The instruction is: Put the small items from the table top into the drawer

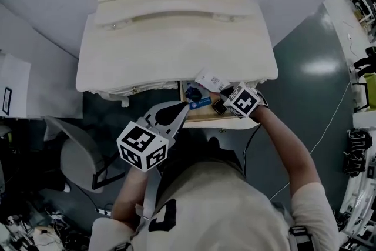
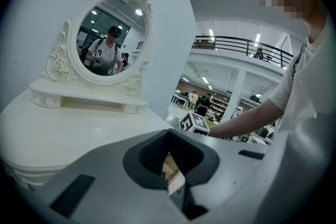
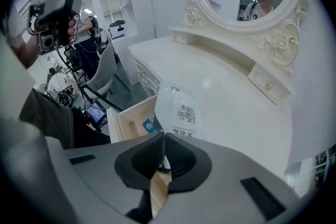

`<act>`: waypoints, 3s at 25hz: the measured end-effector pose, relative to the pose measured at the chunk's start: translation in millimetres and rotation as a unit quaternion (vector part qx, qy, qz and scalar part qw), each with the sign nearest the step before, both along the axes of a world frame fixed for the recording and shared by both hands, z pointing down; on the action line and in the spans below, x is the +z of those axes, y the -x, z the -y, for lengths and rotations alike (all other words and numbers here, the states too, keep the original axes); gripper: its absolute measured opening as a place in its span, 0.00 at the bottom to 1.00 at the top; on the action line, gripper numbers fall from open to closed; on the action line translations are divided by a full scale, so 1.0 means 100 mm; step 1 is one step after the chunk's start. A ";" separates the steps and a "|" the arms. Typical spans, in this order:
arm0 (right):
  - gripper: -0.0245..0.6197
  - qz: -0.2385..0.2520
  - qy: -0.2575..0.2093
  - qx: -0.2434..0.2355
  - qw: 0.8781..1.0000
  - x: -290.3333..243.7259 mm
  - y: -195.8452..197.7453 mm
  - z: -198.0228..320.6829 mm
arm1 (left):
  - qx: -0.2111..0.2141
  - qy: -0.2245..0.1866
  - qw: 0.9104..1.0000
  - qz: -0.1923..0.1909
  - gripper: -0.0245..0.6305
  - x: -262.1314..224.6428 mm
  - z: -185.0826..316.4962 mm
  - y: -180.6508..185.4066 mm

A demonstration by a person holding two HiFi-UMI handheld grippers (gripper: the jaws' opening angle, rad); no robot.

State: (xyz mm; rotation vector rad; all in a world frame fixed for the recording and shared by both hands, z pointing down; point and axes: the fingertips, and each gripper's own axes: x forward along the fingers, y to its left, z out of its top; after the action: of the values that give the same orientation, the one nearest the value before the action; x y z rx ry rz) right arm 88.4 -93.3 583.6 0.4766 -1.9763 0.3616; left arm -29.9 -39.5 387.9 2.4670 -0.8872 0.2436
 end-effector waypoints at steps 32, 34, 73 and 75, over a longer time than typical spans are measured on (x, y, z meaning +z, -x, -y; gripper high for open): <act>0.08 0.068 -0.023 -0.073 0.995 -0.16 -0.56 -0.53 | -0.091 0.001 0.994 0.054 0.12 -0.08 -0.78 -0.81; 0.08 0.060 -0.015 -0.074 0.995 -0.06 -0.60 -0.55 | -0.095 0.008 0.994 0.057 0.12 -0.05 -0.82 -0.84; 0.09 -0.072 -0.064 -0.200 0.975 1.23 -0.16 -0.34 | -0.022 0.078 0.996 0.033 0.12 0.44 0.26 -0.46; 0.09 -0.072 -0.065 -0.200 0.975 1.25 -0.15 -0.34 | -0.021 0.080 0.996 0.035 0.12 0.45 0.24 -0.46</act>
State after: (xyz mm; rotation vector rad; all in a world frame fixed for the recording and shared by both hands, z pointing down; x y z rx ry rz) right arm 103.4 -59.5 708.1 0.1714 -1.9056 -0.0551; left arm 16.6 -63.2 432.8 2.3032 -0.9108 0.3743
